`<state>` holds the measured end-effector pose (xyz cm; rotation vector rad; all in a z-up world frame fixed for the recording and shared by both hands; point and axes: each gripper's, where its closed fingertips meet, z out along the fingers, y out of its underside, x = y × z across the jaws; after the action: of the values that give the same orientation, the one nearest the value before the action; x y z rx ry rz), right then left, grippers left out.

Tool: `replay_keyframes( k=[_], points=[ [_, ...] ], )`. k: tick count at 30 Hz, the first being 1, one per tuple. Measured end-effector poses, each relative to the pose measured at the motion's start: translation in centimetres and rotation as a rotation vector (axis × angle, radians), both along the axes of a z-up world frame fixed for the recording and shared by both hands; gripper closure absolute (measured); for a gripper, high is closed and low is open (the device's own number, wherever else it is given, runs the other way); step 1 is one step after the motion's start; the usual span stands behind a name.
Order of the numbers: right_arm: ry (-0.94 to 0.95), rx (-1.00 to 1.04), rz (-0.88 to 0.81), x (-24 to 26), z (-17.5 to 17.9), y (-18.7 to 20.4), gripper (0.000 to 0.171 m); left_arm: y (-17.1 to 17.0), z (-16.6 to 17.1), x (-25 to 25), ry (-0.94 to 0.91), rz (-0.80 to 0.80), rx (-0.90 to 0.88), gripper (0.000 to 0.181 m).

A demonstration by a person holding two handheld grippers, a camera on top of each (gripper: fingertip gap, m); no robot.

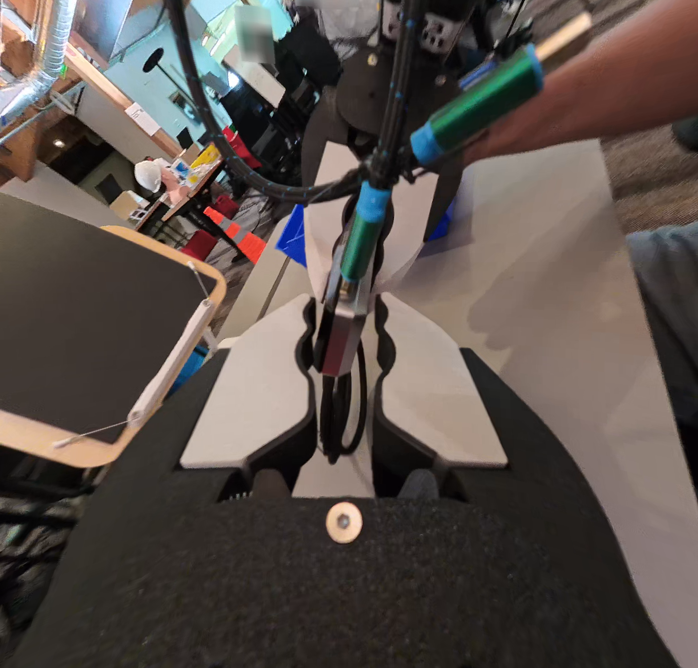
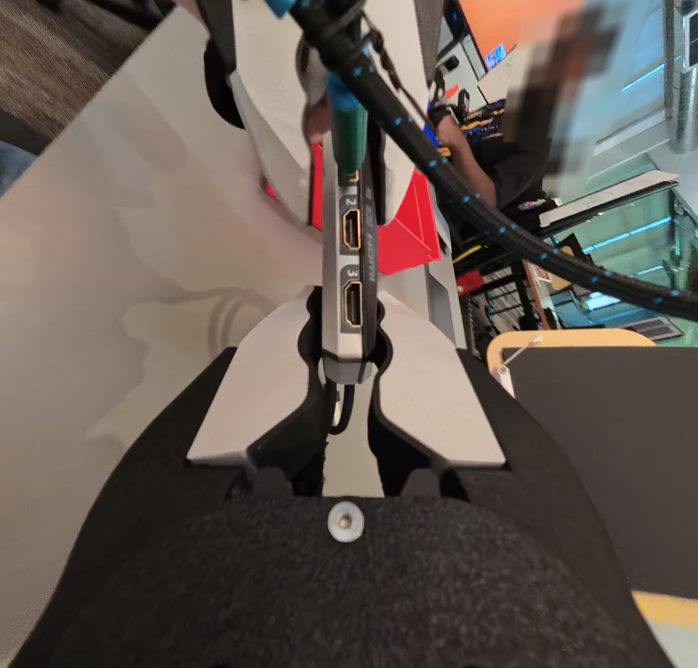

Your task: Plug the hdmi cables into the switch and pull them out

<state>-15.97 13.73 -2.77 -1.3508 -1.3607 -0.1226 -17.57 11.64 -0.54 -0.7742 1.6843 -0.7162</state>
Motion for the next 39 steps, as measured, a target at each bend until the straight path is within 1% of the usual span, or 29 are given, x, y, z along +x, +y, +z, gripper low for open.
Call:
replay_keyframes(
  k=[1, 4, 6, 7, 8, 10, 13, 17, 20, 23, 26, 27, 29, 32, 35, 37, 39],
  points=[
    [0.035, -0.017, 0.022, -0.1, 0.1, -0.2, 0.148, 0.0, 0.0, -0.2, -0.001, -0.014, -0.028, 0.147],
    [0.118, -0.079, 0.107, -0.7, 0.4, -1.1, 0.149, 0.0, -0.8, -0.2, 0.032, -0.033, -0.061, 0.145],
    [0.134, -0.094, 0.150, -1.5, 0.5, -1.7, 0.149, 0.2, -1.6, 0.2, 0.056, -0.014, -0.017, 0.147],
    [0.123, -0.094, 0.161, -1.8, 0.4, -1.8, 0.148, 0.2, -1.9, 0.3, 0.061, 0.000, 0.024, 0.151],
    [0.100, -0.083, 0.148, -1.9, 0.3, -1.7, 0.148, 0.2, -2.1, 0.4, 0.062, 0.004, 0.066, 0.159],
    [0.087, -0.069, 0.142, -1.7, 0.4, -1.7, 0.148, 0.2, -2.1, 0.6, 0.051, 0.018, 0.090, 0.160],
    [0.105, -0.107, 0.131, -1.3, -0.1, -1.5, 0.148, 0.5, -2.5, 0.9, 0.090, 0.051, 0.094, 0.160],
    [0.049, -0.070, 0.060, 0.6, -0.5, -0.9, 0.144, 2.2, -3.4, 0.9, 0.142, 0.130, 0.154, 0.160],
    [0.033, -0.084, 0.044, 1.0, -0.5, -0.9, 0.150, 2.4, -3.6, 0.7, 0.142, 0.139, 0.135, 0.160],
    [-0.018, -0.094, 0.013, 1.1, -0.7, -0.5, 0.151, 2.7, -3.5, 0.7, 0.148, 0.167, 0.160, 0.159],
    [-0.049, -0.023, 0.028, 0.3, -0.7, -0.5, 0.151, 1.4, -2.6, 1.0, 0.104, 0.112, 0.119, 0.156],
    [-0.066, -0.023, 0.037, -0.2, -1.0, -0.5, 0.151, 1.0, -2.6, 1.2, 0.104, 0.099, 0.134, 0.154],
    [-0.092, 0.021, 0.027, -0.3, -0.8, -0.4, 0.151, 1.1, -2.5, 1.3, 0.088, 0.115, 0.214, 0.155],
    [-0.041, -0.017, 0.060, -0.5, -0.6, -0.9, 0.151, 1.0, -2.6, 1.3, 0.087, 0.117, 0.210, 0.156],
    [-0.049, -0.074, 0.007, 0.1, -1.5, 0.0, 0.150, 2.0, -3.3, 1.7, 0.122, 0.196, 0.296, 0.158],
    [-0.008, -0.112, -0.025, 0.6, -1.8, 0.6, 0.149, 2.5, -3.6, 2.2, 0.133, 0.221, 0.294, 0.158],
    [-0.006, -0.106, -0.092, 2.0, -1.8, 1.1, 0.148, 3.6, -3.5, 2.7, 0.124, 0.261, 0.319, 0.158]
  ],
)
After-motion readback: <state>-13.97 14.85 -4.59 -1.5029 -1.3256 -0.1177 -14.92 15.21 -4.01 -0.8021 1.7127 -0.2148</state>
